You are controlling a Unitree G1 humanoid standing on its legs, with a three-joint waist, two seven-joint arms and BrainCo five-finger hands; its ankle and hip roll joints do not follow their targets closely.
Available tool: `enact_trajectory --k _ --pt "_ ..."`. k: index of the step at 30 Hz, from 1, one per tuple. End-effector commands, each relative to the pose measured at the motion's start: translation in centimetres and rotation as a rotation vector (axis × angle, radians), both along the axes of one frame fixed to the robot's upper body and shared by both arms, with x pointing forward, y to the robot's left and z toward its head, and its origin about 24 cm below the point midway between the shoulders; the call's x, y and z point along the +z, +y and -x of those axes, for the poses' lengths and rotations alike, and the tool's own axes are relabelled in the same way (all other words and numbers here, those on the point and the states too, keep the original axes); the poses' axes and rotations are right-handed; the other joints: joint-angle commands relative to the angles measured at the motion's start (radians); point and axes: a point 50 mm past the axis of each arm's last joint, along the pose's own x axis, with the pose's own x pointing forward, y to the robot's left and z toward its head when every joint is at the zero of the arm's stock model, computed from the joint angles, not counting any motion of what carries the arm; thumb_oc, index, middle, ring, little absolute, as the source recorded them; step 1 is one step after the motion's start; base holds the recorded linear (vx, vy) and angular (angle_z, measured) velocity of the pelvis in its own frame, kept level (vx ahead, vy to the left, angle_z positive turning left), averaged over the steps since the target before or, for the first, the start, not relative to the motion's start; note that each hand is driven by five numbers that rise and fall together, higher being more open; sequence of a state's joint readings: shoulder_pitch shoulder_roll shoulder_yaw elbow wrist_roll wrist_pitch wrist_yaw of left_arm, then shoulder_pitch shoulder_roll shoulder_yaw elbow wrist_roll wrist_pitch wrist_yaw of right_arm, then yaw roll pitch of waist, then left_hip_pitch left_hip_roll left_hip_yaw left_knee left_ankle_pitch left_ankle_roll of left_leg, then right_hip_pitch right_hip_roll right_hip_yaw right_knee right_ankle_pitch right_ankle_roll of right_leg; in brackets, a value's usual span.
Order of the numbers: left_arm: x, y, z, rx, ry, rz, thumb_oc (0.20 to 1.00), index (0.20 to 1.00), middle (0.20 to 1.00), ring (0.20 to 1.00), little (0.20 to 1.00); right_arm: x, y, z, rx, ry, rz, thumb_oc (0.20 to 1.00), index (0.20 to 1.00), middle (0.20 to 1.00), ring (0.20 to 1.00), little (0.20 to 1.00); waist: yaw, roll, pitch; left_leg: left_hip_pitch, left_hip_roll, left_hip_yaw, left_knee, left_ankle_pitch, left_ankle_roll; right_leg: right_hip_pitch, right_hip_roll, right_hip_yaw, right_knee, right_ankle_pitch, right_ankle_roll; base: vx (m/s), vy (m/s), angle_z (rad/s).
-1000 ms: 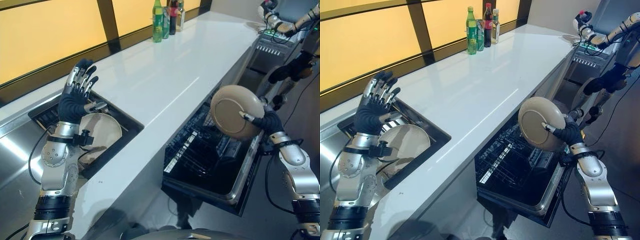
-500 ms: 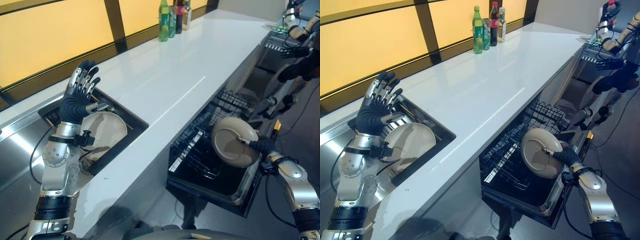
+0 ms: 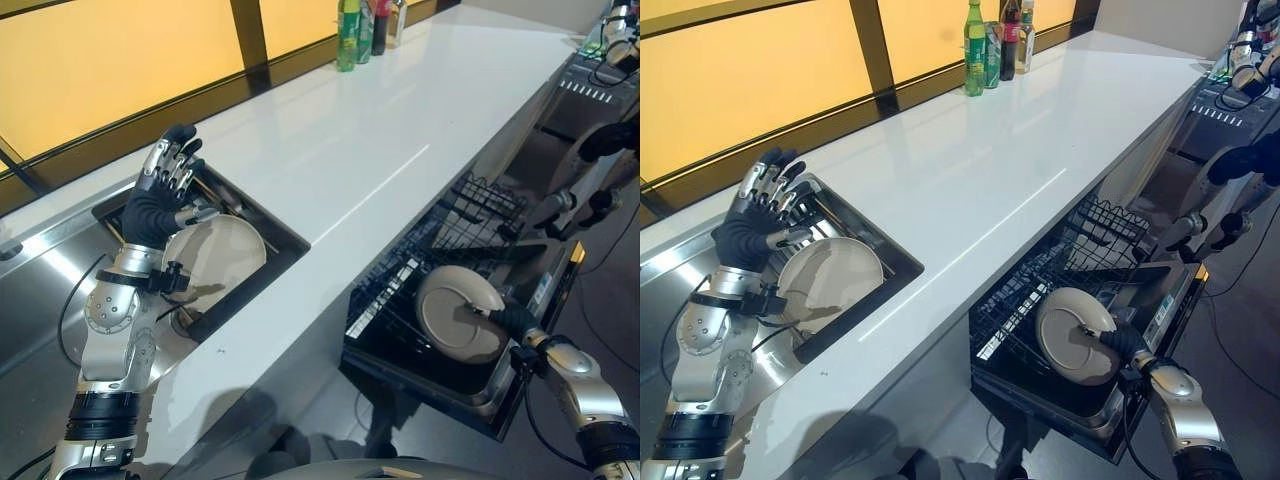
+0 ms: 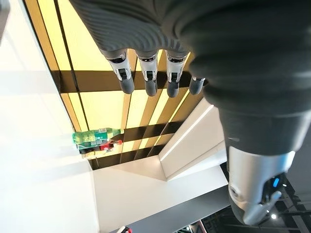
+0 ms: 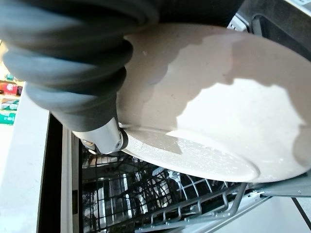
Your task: Pick up plates and place into dishwasher.
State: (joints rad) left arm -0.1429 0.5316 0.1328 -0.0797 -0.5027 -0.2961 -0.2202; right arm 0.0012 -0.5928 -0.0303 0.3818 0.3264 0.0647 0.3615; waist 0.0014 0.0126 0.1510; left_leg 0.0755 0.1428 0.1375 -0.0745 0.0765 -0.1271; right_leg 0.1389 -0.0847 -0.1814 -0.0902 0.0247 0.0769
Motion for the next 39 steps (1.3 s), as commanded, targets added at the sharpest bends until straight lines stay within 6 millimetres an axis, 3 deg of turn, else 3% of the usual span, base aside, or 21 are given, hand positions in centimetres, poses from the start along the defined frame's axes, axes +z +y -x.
enact_trajectory --k 1,14,22,28,33,39 --pt "1.8 -0.6 -0.5 -0.036 -0.062 -0.075 1.000 1.000 1.000 1.000 1.000 2.0 1.9 -2.2 0.148 -0.100 -0.002 0.200 0.200 0.200 0.200 0.200 0.010 -0.030 -0.004 -0.081 0.002 -0.001 0.012 0.047 0.006 0.001 -0.037 -0.003 0.018 0.002 0.023 0.01 -0.003 0.06" --pt "0.9 -1.6 -1.1 -0.077 -0.026 -0.068 1.000 1.000 1.000 1.000 1.000 2.5 5.6 -4.4 0.413 -0.093 0.183 0.200 0.200 0.200 0.200 0.200 0.063 -0.028 0.010 -0.087 -0.011 -0.035 0.013 0.049 0.007 0.021 -0.039 -0.033 0.018 -0.008 0.016 0.05 0.024 0.07" --pt "1.6 -2.0 -1.7 -0.078 -0.056 -0.066 1.000 1.000 1.000 1.000 1.000 2.2 7.2 -5.5 0.453 -0.064 0.170 0.200 0.200 0.200 0.200 0.200 0.083 -0.028 0.058 -0.129 -0.030 -0.063 0.020 0.055 0.013 -0.016 -0.044 -0.041 0.037 -0.009 0.010 -0.02 0.014 0.15" --pt "2.3 -2.5 -1.9 -0.087 -0.090 -0.067 1.000 1.000 1.000 1.000 1.000 0.3 8.0 -5.1 0.466 0.027 0.177 0.200 0.200 0.200 0.200 0.200 0.084 -0.026 0.090 -0.144 -0.044 -0.075 0.016 0.053 0.021 -0.046 -0.049 -0.043 0.040 -0.003 0.008 -0.05 -0.002 0.12" --pt "2.8 -3.2 -2.0 -0.103 -0.101 -0.072 1.000 1.000 1.000 1.000 1.000 -1.6 7.4 -4.4 0.453 0.106 0.193 0.200 0.200 0.200 0.200 0.200 0.087 -0.020 0.097 -0.142 -0.044 -0.076 0.017 0.053 0.023 -0.054 -0.053 -0.054 0.049 -0.004 0.006 0.00 -0.004 0.01" --pt "3.0 -3.3 -2.0 -0.102 -0.095 -0.068 1.000 1.000 1.000 1.000 1.000 -2.0 7.3 -4.2 0.428 0.110 0.192 0.200 0.200 0.200 0.200 0.200 0.082 -0.012 0.088 -0.125 -0.040 -0.076 0.015 0.049 0.022 -0.049 -0.053 -0.062 0.055 -0.008 0.003 0.00 0.000 0.00"
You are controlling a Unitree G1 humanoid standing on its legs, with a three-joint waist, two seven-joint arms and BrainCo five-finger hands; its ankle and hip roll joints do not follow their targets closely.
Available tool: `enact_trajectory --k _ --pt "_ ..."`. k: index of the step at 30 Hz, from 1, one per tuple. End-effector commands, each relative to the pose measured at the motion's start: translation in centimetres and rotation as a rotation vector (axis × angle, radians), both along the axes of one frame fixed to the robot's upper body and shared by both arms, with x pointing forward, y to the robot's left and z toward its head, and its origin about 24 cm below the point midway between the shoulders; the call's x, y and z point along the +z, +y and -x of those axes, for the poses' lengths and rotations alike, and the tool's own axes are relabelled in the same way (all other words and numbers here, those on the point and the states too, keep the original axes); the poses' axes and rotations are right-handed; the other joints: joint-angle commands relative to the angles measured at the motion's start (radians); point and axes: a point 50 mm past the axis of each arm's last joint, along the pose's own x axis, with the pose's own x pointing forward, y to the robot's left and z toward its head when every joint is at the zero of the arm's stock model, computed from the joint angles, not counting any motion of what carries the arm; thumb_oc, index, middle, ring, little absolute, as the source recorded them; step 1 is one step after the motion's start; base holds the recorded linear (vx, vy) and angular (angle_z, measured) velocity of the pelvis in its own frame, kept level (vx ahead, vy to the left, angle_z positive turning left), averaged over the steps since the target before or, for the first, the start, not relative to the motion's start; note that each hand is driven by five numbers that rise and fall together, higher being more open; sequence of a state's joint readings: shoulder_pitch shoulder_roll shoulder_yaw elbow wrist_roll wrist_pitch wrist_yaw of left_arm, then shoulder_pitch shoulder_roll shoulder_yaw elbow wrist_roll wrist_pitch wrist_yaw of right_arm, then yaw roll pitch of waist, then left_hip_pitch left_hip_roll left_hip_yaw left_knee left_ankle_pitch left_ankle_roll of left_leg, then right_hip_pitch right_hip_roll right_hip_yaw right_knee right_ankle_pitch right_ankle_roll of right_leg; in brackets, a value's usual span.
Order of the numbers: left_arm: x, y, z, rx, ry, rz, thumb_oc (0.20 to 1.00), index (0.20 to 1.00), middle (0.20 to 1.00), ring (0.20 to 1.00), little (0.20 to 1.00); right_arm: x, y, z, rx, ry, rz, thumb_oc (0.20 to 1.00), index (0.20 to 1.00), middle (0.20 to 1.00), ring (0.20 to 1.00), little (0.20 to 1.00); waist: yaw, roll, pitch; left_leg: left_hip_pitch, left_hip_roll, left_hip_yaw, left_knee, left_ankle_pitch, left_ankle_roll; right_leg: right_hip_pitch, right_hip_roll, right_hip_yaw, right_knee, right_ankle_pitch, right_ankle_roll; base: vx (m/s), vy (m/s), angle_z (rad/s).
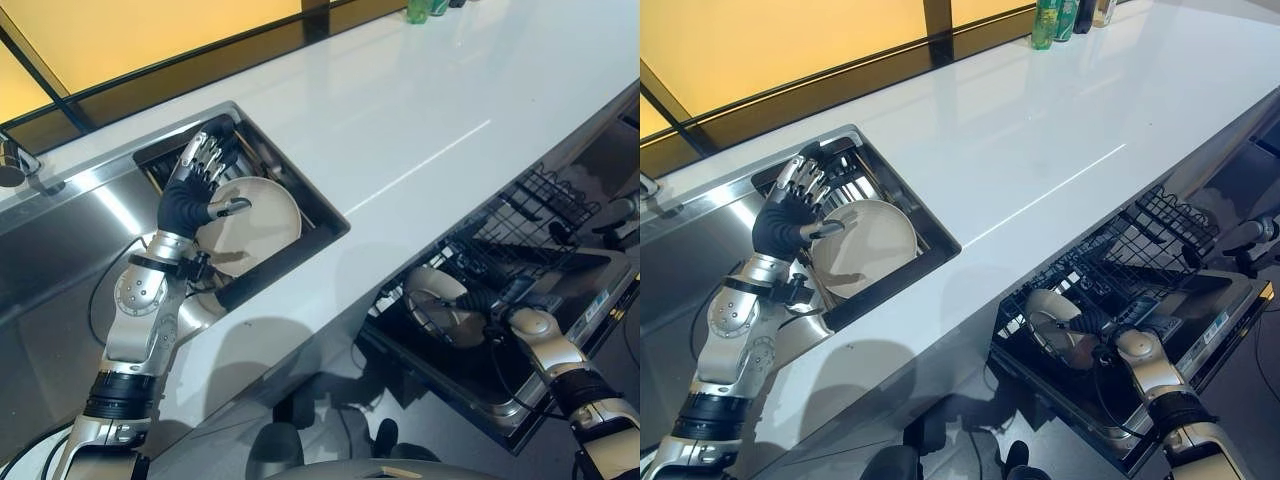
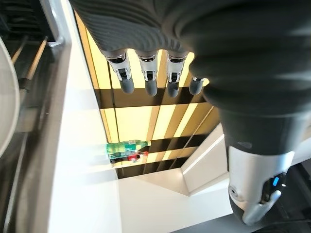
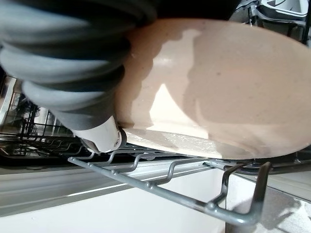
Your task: Pick up plates and place into dishwasher.
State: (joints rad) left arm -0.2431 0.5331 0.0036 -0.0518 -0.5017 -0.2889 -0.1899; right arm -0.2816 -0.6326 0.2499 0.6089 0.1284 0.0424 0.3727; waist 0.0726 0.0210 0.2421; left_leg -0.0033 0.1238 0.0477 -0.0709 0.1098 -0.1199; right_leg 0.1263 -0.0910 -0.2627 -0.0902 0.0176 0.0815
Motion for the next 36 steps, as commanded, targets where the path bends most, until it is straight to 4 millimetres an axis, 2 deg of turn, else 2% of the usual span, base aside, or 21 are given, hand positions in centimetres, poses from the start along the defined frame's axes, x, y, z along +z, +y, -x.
enact_trajectory --k 1,3,4,5,6,11,14,16,21,24,27,36 --pt "2.4 -0.4 -0.3 -0.005 -0.096 -0.057 1.000 1.000 1.000 1.000 1.000 -1.9 4.7 0.7 0.169 0.049 -0.077 0.200 0.200 0.200 0.200 0.200 0.010 -0.020 -0.006 -0.043 -0.019 0.015 0.011 0.015 0.015 -0.035 -0.046 0.019 0.055 -0.001 -0.002 0.03 -0.010 0.01" --pt "2.1 -0.4 -0.2 -0.004 -0.090 -0.056 1.000 1.000 1.000 1.000 1.000 -2.0 4.6 1.0 0.164 0.039 -0.073 0.200 0.200 0.200 0.200 0.200 0.007 -0.020 -0.012 -0.035 -0.016 0.017 0.011 0.014 0.013 -0.031 -0.044 0.017 0.058 -0.003 -0.002 0.02 -0.006 0.01" --pt "2.0 -0.4 -0.1 -0.003 -0.088 -0.058 1.000 1.000 1.000 1.000 1.000 -1.9 4.6 1.1 0.158 0.027 -0.073 0.426 0.426 0.426 0.426 0.426 0.006 -0.020 -0.015 -0.031 -0.014 0.018 0.011 0.014 0.013 -0.029 -0.042 0.017 0.058 -0.004 -0.003 0.03 -0.008 0.02" --pt "1.8 -0.3 0.0 -0.001 -0.084 -0.057 1.000 1.000 1.000 1.000 1.000 -1.8 4.6 1.1 0.151 0.013 -0.079 0.887 0.887 0.887 0.887 0.887 0.003 -0.019 -0.018 -0.025 -0.010 0.020 0.010 0.014 0.012 -0.026 -0.041 0.017 0.058 -0.004 -0.003 0.03 -0.010 0.02" --pt "1.7 -0.3 0.1 0.001 -0.082 -0.057 1.000 1.000 1.000 1.000 1.000 -1.5 4.6 1.0 0.145 -0.004 -0.086 1.000 1.000 1.000 1.000 1.000 0.002 -0.019 -0.022 -0.021 -0.010 0.020 0.010 0.013 0.012 -0.022 -0.039 0.017 0.058 -0.006 -0.004 0.03 -0.008 0.01" --pt "1.0 0.0 0.2 0.024 -0.066 -0.054 1.000 1.000 1.000 1.000 1.000 0.5 5.0 0.3 0.118 -0.128 -0.120 1.000 1.000 1.000 1.000 1.000 -0.010 -0.016 -0.040 0.003 0.001 0.026 0.007 0.010 0.010 -0.006 -0.031 0.020 0.059 -0.010 -0.007 0.02 -0.003 0.00" --pt "0.4 0.5 0.6 0.044 -0.060 -0.055 1.000 1.000 1.000 1.000 1.000 2.5 5.4 -0.1 0.099 -0.243 -0.149 1.000 1.000 1.000 1.000 1.000 -0.018 -0.014 -0.049 0.017 0.006 0.031 0.004 0.007 0.009 0.004 -0.026 0.024 0.062 -0.016 -0.010 0.00 0.000 0.00" --pt "0.1 1.0 1.0 0.064 -0.057 -0.046 1.000 1.000 1.000 1.000 1.000 4.5 5.6 -0.3 0.094 -0.354 -0.166 1.000 1.000 1.000 1.000 1.000 -0.028 -0.012 -0.059 0.024 0.012 0.038 0.002 0.008 0.008 0.012 -0.020 0.029 0.061 -0.021 -0.011 0.00 0.000 0.00" --pt "-0.4 1.6 1.5 0.099 -0.054 -0.043 1.000 1.000 1.000 1.000 1.000 7.4 5.2 -0.2 0.084 -0.510 -0.163 1.000 1.000 1.000 1.000 1.000 -0.042 -0.010 -0.078 0.039 0.023 0.047 -0.002 0.007 0.003 0.030 -0.011 0.039 0.058 -0.031 -0.014 0.00 0.000 0.00" --pt "-0.6 2.0 1.6 0.125 -0.051 -0.063 1.000 1.000 1.000 1.000 1.000 8.6 4.9 -0.1 0.076 -0.580 -0.150 1.000 1.000 1.000 1.000 1.000 -0.045 -0.009 -0.087 0.047 0.029 0.050 -0.004 0.007 0.000 0.039 -0.007 0.042 0.056 -0.034 -0.016 -0.01 -0.005 -0.01" --pt "-1.0 2.8 1.6 0.211 -0.029 -0.169 1.000 1.000 1.000 1.000 1.000 10.7 4.6 0.0 0.077 -0.663 -0.148 1.000 1.000 1.000 1.000 1.000 -0.048 -0.007 -0.099 0.053 0.037 0.050 -0.004 0.009 -0.005 0.047 -0.001 0.047 0.056 -0.040 -0.018 -0.05 -0.017 -0.04" --pt "-3.0 5.0 1.4 0.339 0.157 -0.318 1.000 1.000 1.000 1.000 1.000 13.0 4.3 0.1 0.104 -0.747 -0.112 1.000 1.000 1.000 1.000 1.000 -0.037 0.002 -0.099 0.046 0.059 0.036 0.026 0.032 -0.019 0.052 0.014 0.057 0.082 -0.047 -0.034 -0.07 -0.005 -0.05"
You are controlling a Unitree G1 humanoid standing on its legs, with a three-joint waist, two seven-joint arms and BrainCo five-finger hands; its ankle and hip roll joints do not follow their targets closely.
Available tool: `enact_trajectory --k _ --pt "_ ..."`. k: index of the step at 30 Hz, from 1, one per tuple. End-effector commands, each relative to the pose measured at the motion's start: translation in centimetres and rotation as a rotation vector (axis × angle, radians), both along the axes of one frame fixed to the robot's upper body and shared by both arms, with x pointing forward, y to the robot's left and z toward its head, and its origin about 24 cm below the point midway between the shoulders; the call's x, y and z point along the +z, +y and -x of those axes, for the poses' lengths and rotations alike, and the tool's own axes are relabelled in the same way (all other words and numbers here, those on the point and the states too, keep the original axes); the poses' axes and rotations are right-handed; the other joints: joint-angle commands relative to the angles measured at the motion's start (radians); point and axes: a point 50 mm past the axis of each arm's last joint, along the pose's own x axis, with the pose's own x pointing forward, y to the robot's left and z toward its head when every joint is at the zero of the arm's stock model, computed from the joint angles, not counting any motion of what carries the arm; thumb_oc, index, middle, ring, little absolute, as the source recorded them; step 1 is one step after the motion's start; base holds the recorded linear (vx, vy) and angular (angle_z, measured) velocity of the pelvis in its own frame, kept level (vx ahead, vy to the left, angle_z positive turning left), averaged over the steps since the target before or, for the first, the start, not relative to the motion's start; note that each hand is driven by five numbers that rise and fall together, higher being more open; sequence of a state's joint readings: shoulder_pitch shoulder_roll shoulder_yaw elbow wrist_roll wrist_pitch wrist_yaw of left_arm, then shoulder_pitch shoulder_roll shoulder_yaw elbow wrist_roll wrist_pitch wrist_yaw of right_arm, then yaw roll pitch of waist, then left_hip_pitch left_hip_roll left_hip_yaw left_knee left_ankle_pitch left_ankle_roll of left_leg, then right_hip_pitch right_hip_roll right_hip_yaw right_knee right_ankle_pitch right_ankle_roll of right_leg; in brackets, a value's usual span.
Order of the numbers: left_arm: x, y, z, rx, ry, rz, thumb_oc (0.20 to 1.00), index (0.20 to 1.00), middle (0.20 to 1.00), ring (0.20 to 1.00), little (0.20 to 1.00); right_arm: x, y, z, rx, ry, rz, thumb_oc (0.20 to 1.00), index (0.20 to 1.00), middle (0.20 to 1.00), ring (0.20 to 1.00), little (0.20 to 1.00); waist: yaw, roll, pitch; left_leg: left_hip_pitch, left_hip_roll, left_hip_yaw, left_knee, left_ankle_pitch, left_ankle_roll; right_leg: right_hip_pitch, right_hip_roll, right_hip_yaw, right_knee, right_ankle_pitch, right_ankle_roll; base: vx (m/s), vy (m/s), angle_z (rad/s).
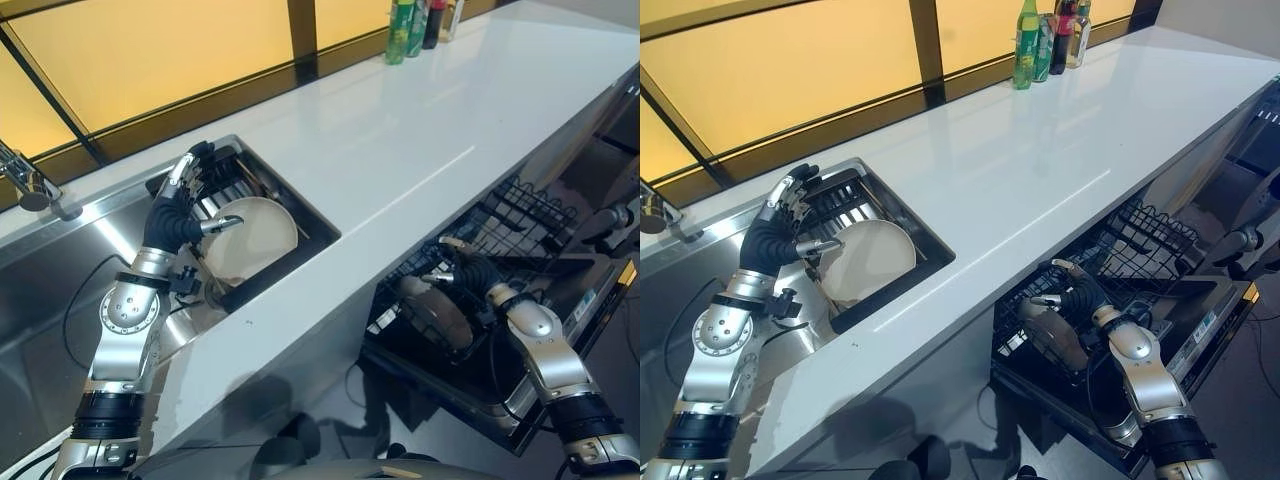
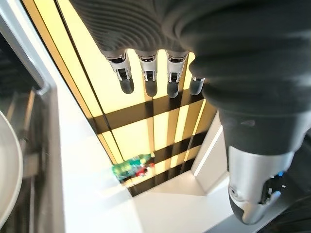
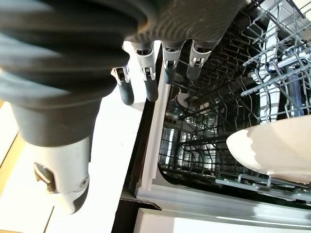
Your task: Pick up plates and place into dishwasher.
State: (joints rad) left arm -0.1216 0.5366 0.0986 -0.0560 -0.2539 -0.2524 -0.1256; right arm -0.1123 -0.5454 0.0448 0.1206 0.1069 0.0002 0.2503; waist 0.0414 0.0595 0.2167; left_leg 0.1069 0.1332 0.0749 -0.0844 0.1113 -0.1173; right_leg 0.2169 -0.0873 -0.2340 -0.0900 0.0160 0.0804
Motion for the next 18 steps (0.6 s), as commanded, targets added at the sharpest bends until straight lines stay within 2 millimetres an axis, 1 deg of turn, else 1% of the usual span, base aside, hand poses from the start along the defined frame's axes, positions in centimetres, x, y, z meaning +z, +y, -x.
enact_trajectory --k 1,3,5,9,11,12,18 --pt "-1.2 2.9 0.0 0.137 0.125 -0.150 1.000 1.000 1.000 1.000 1.000 6.8 0.9 -0.6 0.082 -0.317 0.027 1.000 1.000 1.000 1.000 1.000 0.001 -0.038 -0.070 -0.078 0.045 -0.015 0.069 0.024 -0.024 -0.039 0.009 0.037 0.085 -0.042 -0.036 -0.02 -0.006 -0.12" --pt "-2.0 3.6 0.0 0.159 0.184 -0.173 1.000 1.000 1.000 1.000 1.000 7.1 0.9 -0.7 0.088 -0.318 0.030 1.000 1.000 1.000 1.000 1.000 0.009 -0.040 -0.065 -0.088 0.044 -0.055 0.091 0.017 -0.026 -0.038 0.004 0.051 0.088 -0.039 -0.035 0.02 0.019 -0.14" --pt "-2.6 4.4 0.1 0.185 0.233 -0.192 1.000 1.000 1.000 1.000 1.000 7.2 1.0 -0.9 0.088 -0.313 0.029 1.000 1.000 1.000 1.000 1.000 0.015 -0.036 -0.065 -0.082 0.043 -0.091 0.077 0.019 -0.025 -0.033 0.001 0.069 0.084 -0.036 -0.032 0.06 0.073 -0.26" --pt "-2.9 5.2 0.2 0.206 0.278 -0.210 1.000 1.000 1.000 1.000 1.000 7.1 0.7 -0.4 0.080 -0.305 0.025 1.000 1.000 1.000 1.000 1.000 0.002 -0.028 -0.078 -0.068 0.043 -0.072 0.049 0.026 -0.019 -0.033 -0.009 0.079 0.082 -0.036 -0.020 0.09 0.112 -0.23" --pt "-3.0 5.3 -0.3 0.208 0.296 -0.229 1.000 1.000 1.000 1.000 1.000 6.9 0.3 -0.3 0.068 -0.304 0.022 1.000 1.000 1.000 1.000 1.000 -0.017 -0.023 -0.084 -0.060 0.044 -0.037 0.044 0.022 -0.017 -0.039 -0.017 0.070 0.091 -0.040 -0.014 0.09 0.116 -0.09" --pt "-3.0 5.3 -0.5 0.205 0.303 -0.234 1.000 1.000 1.000 1.000 1.000 6.9 0.2 -0.2 0.063 -0.304 0.020 1.000 1.000 1.000 1.000 1.000 -0.022 -0.022 -0.084 -0.056 0.042 -0.030 0.041 0.020 -0.015 -0.041 -0.022 0.067 0.094 -0.040 -0.011 0.11 0.106 -0.10" --pt "-3.3 5.2 -1.9 0.197 0.367 -0.294 1.000 1.000 1.000 1.000 1.000 6.5 -0.4 0.0 0.037 -0.283 -0.002 1.000 1.000 1.000 1.000 1.000 -0.049 -0.024 -0.092 -0.029 0.008 -0.018 0.030 -0.009 0.006 -0.059 -0.056 0.063 0.119 -0.042 0.012 0.15 0.084 -0.01"
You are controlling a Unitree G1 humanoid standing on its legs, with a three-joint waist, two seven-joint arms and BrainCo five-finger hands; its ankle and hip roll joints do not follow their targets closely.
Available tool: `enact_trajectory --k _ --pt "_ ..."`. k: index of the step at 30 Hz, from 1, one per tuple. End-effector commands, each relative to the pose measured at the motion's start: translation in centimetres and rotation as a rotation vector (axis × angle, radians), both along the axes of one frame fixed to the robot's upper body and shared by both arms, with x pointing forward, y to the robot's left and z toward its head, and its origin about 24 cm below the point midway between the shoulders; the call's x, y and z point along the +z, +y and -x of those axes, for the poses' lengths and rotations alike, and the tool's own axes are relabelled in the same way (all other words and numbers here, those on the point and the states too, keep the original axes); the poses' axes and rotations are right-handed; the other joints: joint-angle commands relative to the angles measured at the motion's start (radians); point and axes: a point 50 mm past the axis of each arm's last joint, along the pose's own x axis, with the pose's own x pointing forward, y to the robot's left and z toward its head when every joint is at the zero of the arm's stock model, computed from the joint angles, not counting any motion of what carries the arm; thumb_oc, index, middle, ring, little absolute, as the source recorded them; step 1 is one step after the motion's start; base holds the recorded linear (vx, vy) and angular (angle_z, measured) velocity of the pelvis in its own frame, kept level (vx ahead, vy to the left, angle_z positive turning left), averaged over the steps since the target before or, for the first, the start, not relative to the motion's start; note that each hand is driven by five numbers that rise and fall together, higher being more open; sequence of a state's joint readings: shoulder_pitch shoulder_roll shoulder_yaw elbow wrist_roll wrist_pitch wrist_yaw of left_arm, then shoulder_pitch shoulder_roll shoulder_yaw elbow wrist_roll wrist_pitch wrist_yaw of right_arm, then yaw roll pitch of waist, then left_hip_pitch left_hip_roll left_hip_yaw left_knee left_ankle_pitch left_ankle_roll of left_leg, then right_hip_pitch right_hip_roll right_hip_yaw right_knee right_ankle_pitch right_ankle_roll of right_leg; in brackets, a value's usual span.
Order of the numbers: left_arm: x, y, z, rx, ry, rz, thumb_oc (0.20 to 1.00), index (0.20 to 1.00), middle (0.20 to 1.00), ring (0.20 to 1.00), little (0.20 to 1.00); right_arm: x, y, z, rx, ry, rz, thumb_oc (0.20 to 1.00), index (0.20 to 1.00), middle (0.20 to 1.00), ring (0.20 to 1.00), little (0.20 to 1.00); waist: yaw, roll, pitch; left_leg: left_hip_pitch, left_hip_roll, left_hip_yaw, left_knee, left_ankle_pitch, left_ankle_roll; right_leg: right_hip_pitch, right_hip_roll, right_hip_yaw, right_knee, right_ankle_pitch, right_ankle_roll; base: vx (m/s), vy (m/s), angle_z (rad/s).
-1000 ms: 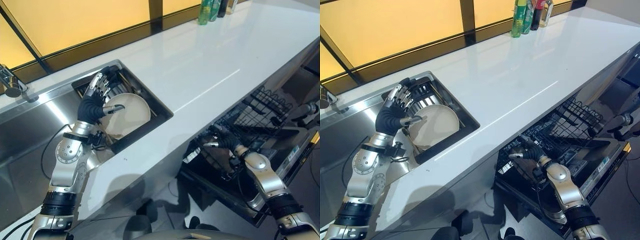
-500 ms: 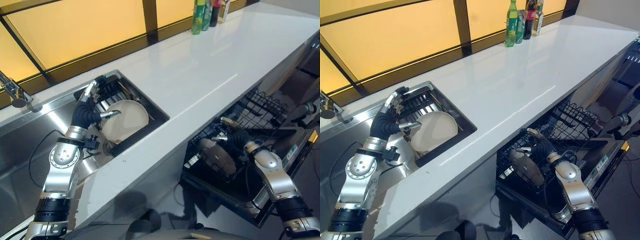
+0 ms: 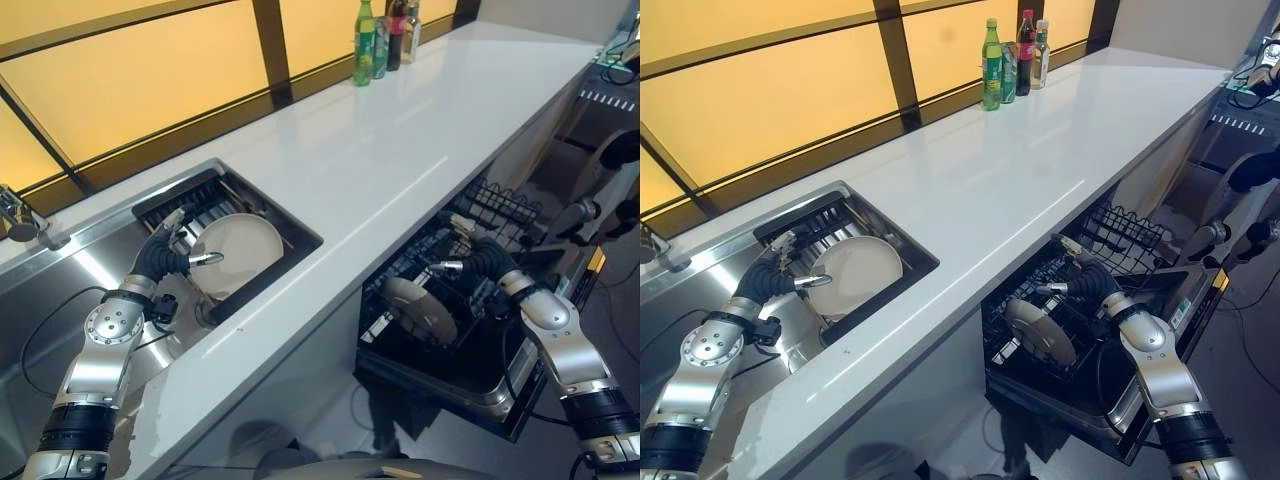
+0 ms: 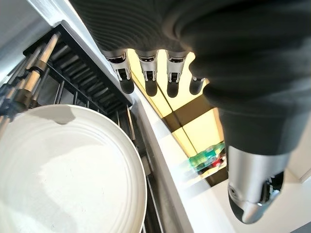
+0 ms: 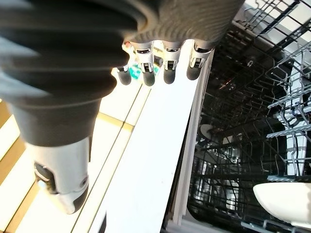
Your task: Pick up plates and place into dishwasher.
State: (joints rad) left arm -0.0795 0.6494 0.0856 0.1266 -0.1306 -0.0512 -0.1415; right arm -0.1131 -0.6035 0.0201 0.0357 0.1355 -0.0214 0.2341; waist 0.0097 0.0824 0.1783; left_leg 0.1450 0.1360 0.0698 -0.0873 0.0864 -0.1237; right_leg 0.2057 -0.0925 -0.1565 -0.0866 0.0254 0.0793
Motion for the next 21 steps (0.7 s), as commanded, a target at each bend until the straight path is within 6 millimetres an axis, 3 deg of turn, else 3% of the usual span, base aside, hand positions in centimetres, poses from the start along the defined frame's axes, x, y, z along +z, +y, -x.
enact_trajectory --k 1,14,21 --pt "1.7 0.8 -1.8 -0.011 -0.007 -0.112 1.000 1.000 1.000 1.000 1.000 3.5 0.0 0.2 0.024 -0.161 -0.033 1.000 1.000 1.000 1.000 1.000 -0.023 -0.048 -0.052 -0.063 0.001 -0.010 0.036 0.010 0.016 -0.053 -0.057 -0.013 0.121 -0.050 0.017 0.17 0.067 -0.02" --pt "3.4 1.9 -3.3 0.084 -0.038 -0.216 1.000 1.000 1.000 1.000 1.000 3.2 0.0 0.1 0.003 -0.137 -0.055 1.000 1.000 1.000 1.000 1.000 -0.060 -0.053 0.013 -0.095 -0.040 0.022 0.085 -0.037 0.054 -0.126 -0.109 0.037 0.171 -0.039 0.055 0.11 0.044 -0.08" --pt "4.5 4.6 -3.1 0.280 -0.065 -0.402 1.000 1.000 1.000 1.000 1.000 3.4 -0.2 0.3 0.002 -0.137 -0.054 1.000 1.000 1.000 1.000 1.000 -0.069 -0.055 0.035 -0.118 -0.055 0.040 0.101 -0.043 0.065 -0.143 -0.124 0.060 0.177 -0.035 0.068 0.06 0.044 -0.07"
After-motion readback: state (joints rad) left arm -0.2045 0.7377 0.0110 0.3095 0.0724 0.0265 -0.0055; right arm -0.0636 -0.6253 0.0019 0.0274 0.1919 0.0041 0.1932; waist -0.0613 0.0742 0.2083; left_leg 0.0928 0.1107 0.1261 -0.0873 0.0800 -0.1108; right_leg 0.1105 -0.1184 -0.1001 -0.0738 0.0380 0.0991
